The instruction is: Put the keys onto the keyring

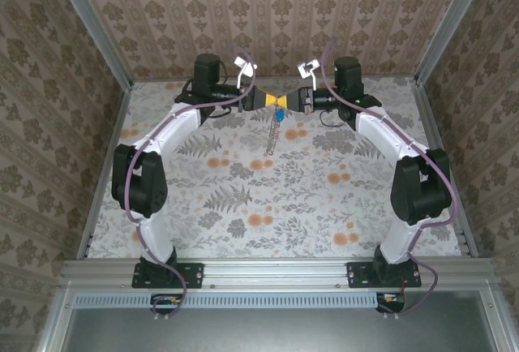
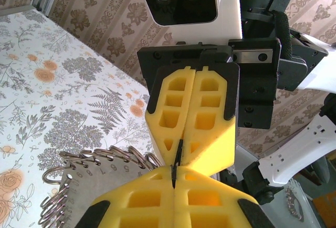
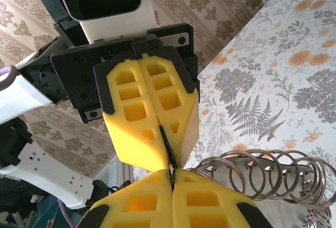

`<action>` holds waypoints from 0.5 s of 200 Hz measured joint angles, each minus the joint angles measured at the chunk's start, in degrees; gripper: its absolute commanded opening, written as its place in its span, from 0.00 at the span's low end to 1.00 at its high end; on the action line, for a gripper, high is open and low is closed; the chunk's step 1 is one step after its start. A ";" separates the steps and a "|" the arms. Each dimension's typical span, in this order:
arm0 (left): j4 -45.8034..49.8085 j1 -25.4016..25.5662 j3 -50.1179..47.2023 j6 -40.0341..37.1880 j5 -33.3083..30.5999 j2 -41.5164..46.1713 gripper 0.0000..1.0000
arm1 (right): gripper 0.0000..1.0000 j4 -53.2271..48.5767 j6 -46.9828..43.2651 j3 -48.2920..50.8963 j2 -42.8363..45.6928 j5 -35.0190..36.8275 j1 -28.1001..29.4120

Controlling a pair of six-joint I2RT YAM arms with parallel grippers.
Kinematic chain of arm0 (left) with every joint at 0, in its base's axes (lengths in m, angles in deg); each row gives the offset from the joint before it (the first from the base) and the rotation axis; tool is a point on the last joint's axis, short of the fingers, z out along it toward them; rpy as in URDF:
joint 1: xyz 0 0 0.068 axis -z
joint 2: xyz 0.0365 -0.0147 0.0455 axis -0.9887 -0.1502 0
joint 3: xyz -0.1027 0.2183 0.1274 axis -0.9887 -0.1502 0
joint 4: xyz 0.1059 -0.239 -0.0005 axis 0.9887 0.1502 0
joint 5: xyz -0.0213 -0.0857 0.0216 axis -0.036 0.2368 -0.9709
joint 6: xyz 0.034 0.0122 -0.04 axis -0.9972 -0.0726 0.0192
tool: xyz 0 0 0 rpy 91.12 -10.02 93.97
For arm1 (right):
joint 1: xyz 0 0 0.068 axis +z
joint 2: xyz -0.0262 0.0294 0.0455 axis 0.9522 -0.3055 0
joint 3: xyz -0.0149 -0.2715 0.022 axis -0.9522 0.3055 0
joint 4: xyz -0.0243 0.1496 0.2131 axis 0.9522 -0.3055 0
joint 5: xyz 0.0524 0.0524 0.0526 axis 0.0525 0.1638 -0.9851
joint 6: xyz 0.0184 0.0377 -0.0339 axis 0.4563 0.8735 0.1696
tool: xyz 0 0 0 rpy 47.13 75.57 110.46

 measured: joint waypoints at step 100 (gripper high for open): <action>-16.17 0.39 -9.66 10.34 -3.72 1.64 0.00 | 0.47 5.27 3.06 9.42 11.85 8.72 -1.51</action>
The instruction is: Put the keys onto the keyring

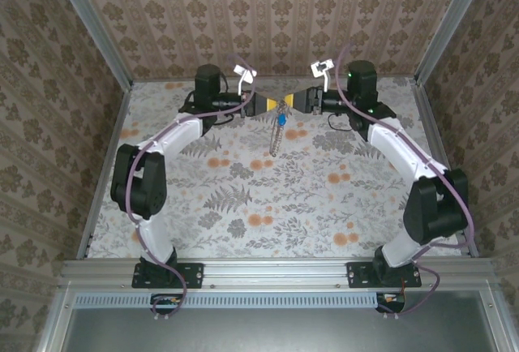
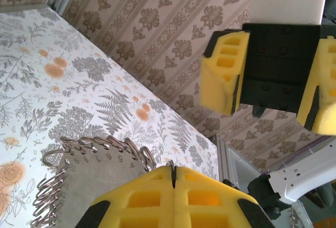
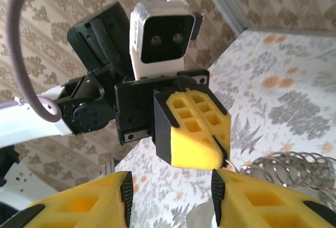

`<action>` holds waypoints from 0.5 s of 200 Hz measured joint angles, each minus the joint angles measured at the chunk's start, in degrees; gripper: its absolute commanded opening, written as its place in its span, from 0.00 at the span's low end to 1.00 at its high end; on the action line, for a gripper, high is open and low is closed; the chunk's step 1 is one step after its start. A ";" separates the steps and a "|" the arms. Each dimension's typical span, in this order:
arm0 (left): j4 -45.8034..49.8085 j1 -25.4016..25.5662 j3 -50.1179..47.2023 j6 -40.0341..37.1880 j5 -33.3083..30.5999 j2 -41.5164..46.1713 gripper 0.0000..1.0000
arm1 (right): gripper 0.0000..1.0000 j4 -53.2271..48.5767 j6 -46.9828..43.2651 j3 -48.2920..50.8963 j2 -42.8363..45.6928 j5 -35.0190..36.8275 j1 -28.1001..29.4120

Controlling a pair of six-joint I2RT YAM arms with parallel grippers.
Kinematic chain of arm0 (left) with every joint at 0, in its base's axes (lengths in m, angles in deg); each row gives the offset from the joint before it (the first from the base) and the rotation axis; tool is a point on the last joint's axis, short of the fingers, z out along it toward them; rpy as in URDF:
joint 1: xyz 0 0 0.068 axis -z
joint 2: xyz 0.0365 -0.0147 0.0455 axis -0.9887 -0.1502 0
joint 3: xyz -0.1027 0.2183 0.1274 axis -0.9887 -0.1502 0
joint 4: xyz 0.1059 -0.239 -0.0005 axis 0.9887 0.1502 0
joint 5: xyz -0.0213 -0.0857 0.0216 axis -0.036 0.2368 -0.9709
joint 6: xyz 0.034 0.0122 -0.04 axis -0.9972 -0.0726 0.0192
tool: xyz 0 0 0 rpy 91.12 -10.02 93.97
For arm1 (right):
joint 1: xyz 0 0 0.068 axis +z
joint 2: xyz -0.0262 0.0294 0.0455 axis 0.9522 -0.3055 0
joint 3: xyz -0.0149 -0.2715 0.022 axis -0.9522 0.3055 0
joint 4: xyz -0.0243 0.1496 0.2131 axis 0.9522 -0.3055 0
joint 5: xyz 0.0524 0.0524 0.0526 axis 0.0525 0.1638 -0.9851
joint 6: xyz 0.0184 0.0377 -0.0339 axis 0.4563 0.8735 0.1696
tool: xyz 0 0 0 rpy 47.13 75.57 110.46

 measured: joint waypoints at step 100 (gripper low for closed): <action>-10.03 1.86 -4.15 6.03 -2.80 4.76 0.00 | 0.58 20.20 10.45 18.14 3.15 4.39 0.07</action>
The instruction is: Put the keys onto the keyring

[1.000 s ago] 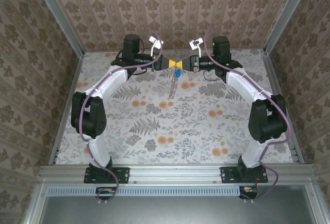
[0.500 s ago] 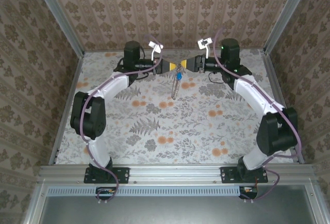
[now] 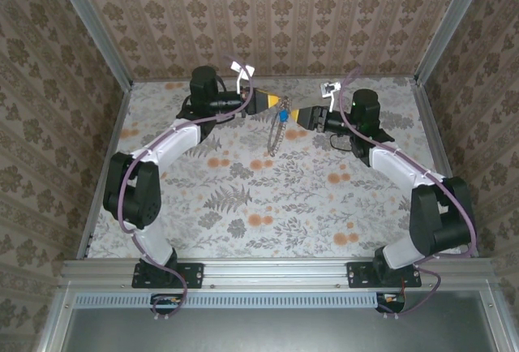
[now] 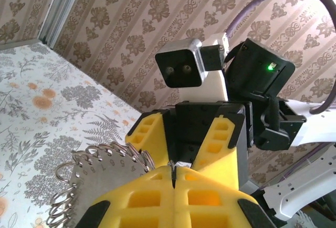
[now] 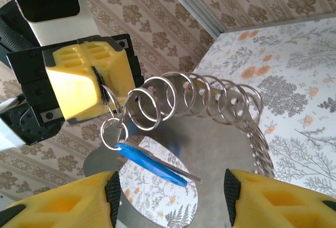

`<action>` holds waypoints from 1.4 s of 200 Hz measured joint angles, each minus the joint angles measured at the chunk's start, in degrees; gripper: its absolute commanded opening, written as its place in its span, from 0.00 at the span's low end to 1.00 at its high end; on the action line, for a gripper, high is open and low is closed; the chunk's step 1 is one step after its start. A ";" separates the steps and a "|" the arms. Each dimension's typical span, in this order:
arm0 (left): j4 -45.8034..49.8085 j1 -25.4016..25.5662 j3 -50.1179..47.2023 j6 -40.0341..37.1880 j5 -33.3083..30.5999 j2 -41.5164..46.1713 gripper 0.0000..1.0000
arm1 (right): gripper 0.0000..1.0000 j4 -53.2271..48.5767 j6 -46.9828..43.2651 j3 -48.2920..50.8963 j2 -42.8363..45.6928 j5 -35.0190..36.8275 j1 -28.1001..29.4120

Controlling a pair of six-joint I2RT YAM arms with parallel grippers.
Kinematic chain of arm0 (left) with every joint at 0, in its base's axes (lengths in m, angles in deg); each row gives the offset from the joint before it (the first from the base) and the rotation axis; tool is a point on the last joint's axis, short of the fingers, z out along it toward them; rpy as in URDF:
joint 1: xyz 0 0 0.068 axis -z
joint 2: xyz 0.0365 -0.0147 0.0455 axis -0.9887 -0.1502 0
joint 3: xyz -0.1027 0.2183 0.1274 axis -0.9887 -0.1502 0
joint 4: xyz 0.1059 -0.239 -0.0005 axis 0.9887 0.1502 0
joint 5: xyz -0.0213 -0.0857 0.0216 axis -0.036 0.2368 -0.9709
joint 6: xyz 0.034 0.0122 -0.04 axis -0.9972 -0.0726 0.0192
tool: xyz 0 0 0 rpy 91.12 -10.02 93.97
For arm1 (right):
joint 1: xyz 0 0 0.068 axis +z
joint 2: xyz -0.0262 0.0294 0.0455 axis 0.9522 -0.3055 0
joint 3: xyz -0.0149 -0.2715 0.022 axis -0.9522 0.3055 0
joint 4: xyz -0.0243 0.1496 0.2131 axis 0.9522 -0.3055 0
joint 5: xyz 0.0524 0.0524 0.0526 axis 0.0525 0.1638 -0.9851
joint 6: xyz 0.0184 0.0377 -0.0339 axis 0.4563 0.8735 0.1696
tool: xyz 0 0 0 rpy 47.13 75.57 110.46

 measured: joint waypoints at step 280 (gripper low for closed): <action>-3.21 0.33 -0.20 3.17 -1.09 0.11 0.00 | 0.00 7.58 2.71 -0.17 -3.23 -5.88 2.25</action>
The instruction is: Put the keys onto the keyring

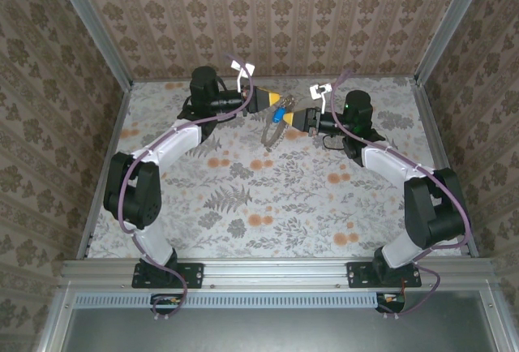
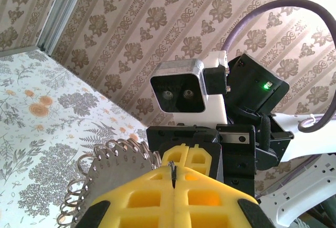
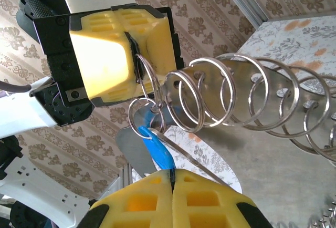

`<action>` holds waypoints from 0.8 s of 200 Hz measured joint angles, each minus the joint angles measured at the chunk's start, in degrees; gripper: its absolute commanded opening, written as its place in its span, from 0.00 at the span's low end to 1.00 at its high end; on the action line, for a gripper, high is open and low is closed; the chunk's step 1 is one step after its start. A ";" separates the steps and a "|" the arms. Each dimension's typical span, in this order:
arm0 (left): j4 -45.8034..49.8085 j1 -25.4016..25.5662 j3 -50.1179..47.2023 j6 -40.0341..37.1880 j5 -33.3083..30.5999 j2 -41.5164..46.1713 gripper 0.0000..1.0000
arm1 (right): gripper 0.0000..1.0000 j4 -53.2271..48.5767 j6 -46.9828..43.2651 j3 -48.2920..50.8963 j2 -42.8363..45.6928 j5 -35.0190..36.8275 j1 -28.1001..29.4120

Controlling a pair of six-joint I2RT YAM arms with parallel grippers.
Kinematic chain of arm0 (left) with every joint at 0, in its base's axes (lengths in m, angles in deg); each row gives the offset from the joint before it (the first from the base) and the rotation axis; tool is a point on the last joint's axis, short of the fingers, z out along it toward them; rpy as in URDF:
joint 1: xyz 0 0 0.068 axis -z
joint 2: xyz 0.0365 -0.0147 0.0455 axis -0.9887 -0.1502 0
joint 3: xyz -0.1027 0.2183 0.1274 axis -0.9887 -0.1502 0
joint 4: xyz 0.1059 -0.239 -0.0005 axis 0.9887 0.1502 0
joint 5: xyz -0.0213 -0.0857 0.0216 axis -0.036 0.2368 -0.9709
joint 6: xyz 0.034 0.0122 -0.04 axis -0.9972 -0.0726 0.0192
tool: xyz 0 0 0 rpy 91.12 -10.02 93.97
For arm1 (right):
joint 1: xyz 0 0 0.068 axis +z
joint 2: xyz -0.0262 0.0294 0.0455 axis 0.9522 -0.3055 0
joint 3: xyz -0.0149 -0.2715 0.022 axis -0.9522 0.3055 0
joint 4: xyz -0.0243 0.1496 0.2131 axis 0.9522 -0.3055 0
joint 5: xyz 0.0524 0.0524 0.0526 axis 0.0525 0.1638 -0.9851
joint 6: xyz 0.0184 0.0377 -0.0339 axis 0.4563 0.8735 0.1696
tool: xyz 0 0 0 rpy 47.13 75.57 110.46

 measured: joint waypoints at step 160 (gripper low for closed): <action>-0.68 1.31 -0.68 0.44 -0.31 2.25 0.00 | 0.61 -0.61 -0.02 -2.32 3.08 1.53 -2.54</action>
